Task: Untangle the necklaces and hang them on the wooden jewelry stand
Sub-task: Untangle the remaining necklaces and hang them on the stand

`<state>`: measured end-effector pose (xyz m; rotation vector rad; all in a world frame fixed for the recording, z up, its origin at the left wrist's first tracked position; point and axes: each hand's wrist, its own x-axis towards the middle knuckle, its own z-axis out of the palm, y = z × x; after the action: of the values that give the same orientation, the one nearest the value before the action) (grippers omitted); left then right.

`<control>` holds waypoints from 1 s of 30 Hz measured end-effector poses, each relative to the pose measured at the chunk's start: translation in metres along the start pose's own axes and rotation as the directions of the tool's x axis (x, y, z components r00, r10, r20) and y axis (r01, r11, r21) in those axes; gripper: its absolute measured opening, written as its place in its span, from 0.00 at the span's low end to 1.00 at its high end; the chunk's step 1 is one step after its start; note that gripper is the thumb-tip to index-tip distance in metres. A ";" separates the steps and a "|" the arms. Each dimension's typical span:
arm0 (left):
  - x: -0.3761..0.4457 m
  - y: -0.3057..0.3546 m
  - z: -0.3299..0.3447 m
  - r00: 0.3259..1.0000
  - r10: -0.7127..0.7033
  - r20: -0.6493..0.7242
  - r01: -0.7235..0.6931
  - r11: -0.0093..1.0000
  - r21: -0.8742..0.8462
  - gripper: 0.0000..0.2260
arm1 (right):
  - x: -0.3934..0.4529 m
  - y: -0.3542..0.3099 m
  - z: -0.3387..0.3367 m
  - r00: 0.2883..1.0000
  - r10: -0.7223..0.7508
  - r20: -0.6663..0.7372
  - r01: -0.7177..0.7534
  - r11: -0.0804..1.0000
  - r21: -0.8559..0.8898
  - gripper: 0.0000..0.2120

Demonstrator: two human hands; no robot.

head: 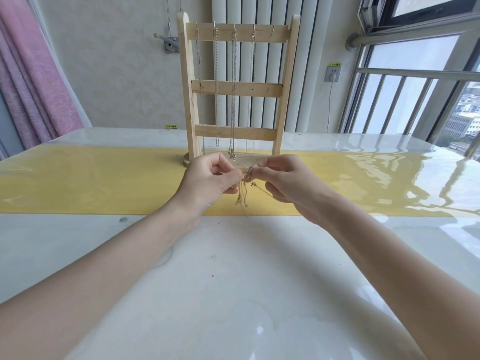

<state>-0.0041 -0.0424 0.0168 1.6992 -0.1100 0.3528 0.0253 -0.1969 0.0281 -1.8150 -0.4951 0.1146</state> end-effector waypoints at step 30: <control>0.002 -0.006 -0.002 0.998 -0.014 0.063 -0.005 0.959 0.284 0.12 | -0.004 0.002 0.009 0.990 0.127 -0.065 -0.108 0.966 0.235 0.08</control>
<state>-0.0013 -0.0394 0.0123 1.9956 -0.1065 0.3222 0.0193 -0.1905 0.0229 -1.6133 -0.3036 0.1732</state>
